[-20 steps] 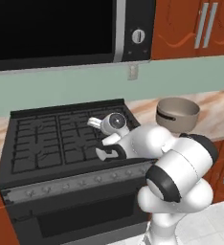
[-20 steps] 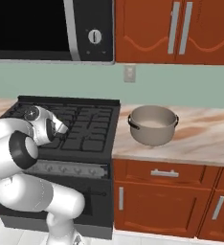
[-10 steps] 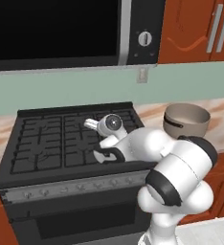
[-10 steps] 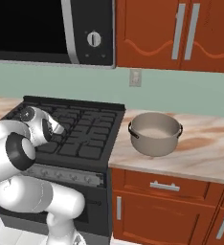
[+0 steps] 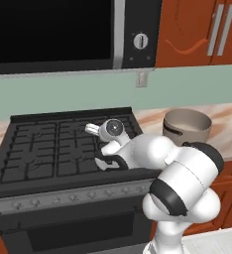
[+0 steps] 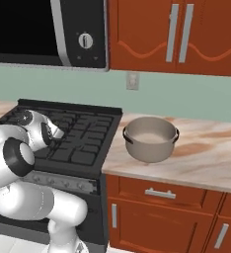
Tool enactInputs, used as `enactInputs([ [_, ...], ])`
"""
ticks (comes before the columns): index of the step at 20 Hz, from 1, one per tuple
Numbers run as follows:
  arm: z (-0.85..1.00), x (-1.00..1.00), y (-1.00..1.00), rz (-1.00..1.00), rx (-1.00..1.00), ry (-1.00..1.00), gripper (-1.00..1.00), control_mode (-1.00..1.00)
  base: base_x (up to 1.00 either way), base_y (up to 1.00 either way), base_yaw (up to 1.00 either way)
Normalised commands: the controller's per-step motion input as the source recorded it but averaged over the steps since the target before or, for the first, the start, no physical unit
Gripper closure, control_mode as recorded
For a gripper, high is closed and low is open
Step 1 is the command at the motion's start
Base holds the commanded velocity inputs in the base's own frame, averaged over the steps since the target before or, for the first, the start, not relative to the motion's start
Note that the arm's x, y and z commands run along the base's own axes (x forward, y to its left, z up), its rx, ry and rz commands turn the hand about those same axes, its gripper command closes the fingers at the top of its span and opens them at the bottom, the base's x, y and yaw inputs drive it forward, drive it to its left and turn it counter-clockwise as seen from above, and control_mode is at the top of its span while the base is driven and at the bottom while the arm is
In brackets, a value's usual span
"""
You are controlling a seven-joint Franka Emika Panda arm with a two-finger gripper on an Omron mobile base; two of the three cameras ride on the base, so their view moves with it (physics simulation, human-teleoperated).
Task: Turn on the sink faucet. Then move the avocado from the counter to the sink. Turn off the sink. Move the vegetable from the sink to the pot next to the stove. Finally move the pot to the front center burner.
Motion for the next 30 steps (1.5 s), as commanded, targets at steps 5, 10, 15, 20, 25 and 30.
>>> enactInputs([
  [5, 0.00, 0.00, 0.00, 0.00, 0.00, 0.00, 1.00, 1.00, 0.09, -0.37, 0.01],
  [10, 0.00, 0.00, 0.00, 0.00, 0.00, 0.00, 1.00, 1.00, 0.24, -0.41, 0.03],
  [15, 0.00, 0.00, 0.00, 0.00, 0.00, 0.00, 1.00, 1.00, 0.35, -0.35, 0.04],
  [20, 0.00, 0.00, 0.00, 0.00, 0.00, 0.00, 1.00, 1.00, 0.38, -0.33, 0.02],
  [25, 0.00, 0.00, 0.00, 0.00, 0.00, 0.00, 1.00, 1.00, 0.31, -0.21, 0.00],
  [30, 0.00, 0.00, 0.00, 0.00, 0.00, 0.00, 1.00, 1.00, 0.35, -0.07, -0.04],
])
